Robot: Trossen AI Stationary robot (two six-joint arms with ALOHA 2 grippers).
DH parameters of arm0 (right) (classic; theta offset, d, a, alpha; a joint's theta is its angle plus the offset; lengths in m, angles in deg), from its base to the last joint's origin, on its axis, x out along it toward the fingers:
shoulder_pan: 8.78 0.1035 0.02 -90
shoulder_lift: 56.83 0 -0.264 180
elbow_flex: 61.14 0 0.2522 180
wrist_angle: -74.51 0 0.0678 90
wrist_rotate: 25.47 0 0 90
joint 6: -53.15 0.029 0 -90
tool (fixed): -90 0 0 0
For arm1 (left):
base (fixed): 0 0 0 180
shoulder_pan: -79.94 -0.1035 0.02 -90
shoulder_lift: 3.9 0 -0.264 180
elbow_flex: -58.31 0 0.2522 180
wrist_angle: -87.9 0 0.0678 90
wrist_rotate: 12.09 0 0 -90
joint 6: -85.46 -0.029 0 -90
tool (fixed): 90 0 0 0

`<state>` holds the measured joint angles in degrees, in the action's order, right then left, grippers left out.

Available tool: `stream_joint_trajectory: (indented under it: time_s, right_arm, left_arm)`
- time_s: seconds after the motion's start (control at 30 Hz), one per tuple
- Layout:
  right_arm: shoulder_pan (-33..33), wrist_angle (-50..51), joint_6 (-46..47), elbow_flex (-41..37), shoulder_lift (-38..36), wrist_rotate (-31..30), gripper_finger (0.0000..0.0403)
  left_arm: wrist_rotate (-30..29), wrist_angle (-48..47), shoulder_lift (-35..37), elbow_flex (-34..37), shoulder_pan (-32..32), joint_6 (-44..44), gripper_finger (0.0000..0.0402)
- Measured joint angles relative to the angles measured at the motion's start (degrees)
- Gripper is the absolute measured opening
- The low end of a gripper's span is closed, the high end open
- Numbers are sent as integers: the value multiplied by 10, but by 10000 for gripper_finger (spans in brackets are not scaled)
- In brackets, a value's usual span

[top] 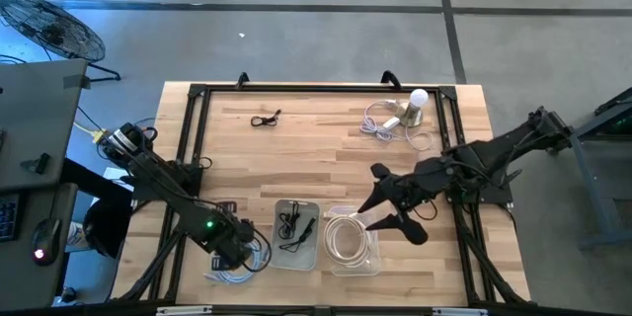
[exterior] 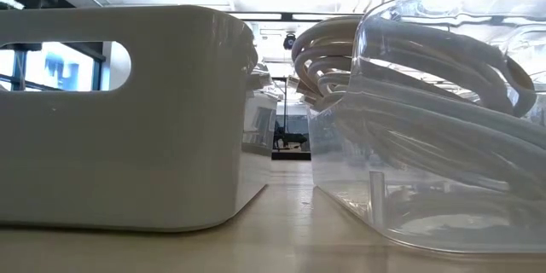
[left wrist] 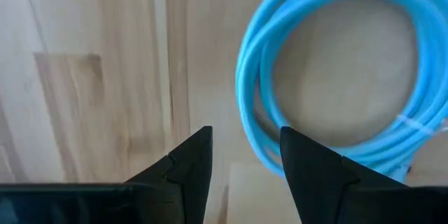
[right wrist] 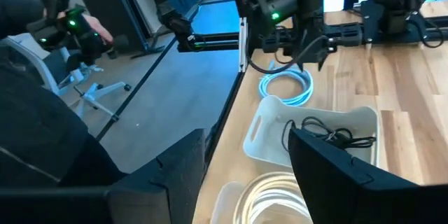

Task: Pick & Place USB Port
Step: Put the blue HDMI cable into the transparent bin

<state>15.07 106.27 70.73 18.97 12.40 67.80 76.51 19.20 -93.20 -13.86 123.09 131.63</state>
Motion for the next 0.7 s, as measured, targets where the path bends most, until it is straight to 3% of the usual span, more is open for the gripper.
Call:
stream_joint_trajectory:
  time_s: [0.33, 0.7]
  right_arm:
    - [31, 0, 5, 0, 0, -10, 200]
    - [37, 0, 1, 0, 0, -21, 200]
  left_arm:
    - [41, 86, 0, 33, 0, 0, 163]
    - [55, 85, 0, 34, 0, 8, 162]
